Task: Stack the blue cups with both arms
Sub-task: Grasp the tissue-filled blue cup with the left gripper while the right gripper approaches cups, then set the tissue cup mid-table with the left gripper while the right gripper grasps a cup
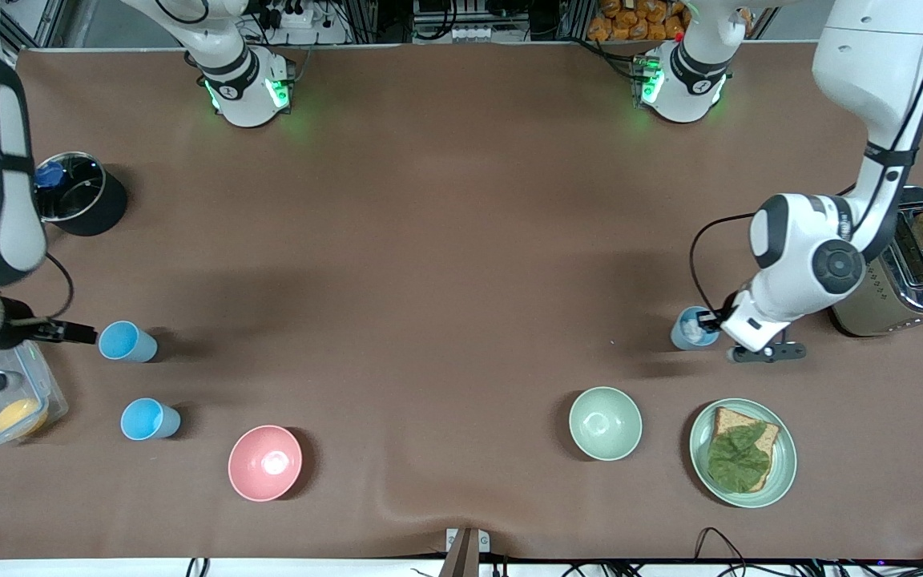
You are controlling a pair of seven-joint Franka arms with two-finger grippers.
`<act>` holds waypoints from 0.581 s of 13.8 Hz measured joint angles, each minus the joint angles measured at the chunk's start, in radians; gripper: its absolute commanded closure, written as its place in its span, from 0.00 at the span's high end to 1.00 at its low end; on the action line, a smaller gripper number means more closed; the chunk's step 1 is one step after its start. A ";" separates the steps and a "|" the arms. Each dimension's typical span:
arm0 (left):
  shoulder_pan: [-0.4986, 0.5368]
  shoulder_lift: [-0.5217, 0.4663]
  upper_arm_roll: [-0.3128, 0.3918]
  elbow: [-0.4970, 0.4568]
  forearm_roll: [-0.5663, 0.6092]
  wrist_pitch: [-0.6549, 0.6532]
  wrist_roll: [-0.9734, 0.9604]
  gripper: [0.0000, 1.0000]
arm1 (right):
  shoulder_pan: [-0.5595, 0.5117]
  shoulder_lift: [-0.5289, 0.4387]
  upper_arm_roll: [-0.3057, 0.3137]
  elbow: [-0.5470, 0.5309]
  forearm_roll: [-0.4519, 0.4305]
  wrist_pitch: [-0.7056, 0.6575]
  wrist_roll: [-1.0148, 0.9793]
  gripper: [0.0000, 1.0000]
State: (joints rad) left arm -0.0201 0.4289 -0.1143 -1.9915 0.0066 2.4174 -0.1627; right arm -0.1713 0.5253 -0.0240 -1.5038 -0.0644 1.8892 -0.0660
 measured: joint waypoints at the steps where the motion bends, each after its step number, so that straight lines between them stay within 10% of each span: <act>1: -0.018 -0.007 -0.034 0.008 0.000 0.001 -0.051 0.00 | -0.007 0.042 -0.001 0.000 0.000 0.010 0.000 1.00; 8: -0.414 0.031 -0.167 0.116 0.011 0.001 -0.638 0.00 | -0.038 0.127 -0.003 0.003 -0.001 -0.068 -0.027 1.00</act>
State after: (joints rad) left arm -0.4346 0.4599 -0.2809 -1.8759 0.0175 2.4181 -0.8005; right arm -0.2095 0.6526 -0.0271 -1.5005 -0.0651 1.8214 -0.0933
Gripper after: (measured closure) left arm 0.969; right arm 0.000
